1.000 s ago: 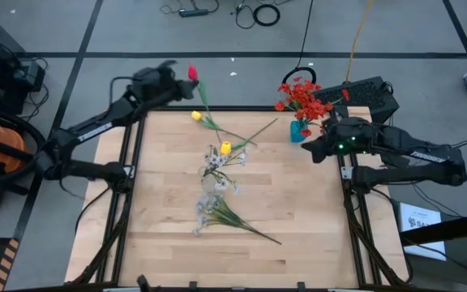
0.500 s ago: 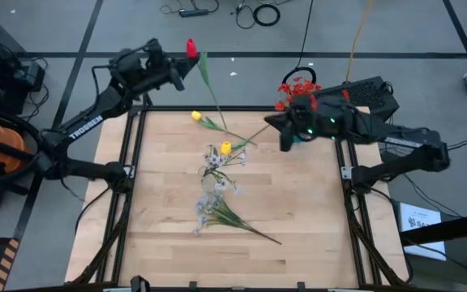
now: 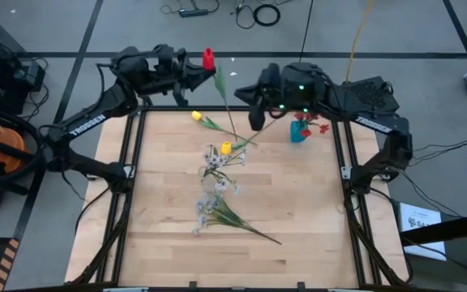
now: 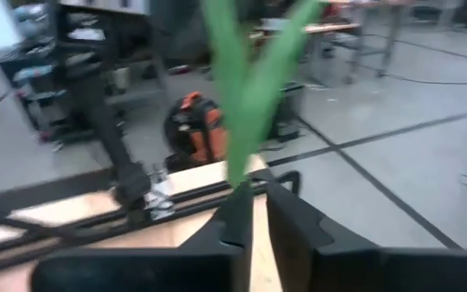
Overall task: Sort flowers into vase by color
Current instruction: Put the bottom red flower into the blue flower vase
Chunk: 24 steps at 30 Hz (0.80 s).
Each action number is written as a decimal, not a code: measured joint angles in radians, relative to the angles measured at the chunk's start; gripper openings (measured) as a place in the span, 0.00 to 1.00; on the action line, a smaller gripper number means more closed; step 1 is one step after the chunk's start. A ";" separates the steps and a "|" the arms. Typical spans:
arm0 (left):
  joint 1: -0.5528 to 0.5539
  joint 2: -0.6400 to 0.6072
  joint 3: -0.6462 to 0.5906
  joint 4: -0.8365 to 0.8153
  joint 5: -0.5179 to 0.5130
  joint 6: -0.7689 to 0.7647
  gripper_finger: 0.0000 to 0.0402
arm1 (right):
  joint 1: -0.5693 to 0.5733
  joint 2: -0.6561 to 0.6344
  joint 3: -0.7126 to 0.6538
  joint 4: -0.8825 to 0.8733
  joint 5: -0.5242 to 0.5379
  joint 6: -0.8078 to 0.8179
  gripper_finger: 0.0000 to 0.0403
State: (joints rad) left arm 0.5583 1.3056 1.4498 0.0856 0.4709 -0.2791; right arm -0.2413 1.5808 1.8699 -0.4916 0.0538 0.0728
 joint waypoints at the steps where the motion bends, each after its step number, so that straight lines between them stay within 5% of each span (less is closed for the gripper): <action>1: -0.009 0.004 0.000 0.000 -0.001 0.001 0.01 | 0.000 0.019 0.018 -0.002 -0.015 -0.010 0.12; 9: -0.031 0.013 0.000 0.002 -0.005 0.007 0.01 | 0.003 0.109 0.077 -0.001 -0.022 -0.039 0.33; 15: -0.030 0.013 0.000 -0.003 -0.007 0.007 0.02 | 0.003 0.113 0.078 0.002 -0.022 -0.037 0.37; 19: -0.030 0.013 0.000 -0.024 -0.020 0.008 0.02 | 0.003 0.113 0.078 0.003 -0.021 -0.048 0.29; 24: -0.030 0.013 0.000 -0.025 -0.032 0.000 0.02 | 0.003 0.113 0.078 0.009 -0.019 -0.072 0.05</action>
State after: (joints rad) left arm 0.5282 1.3186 1.4498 0.0608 0.4385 -0.2790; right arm -0.2383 1.6936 1.9476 -0.4824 0.0344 0.0005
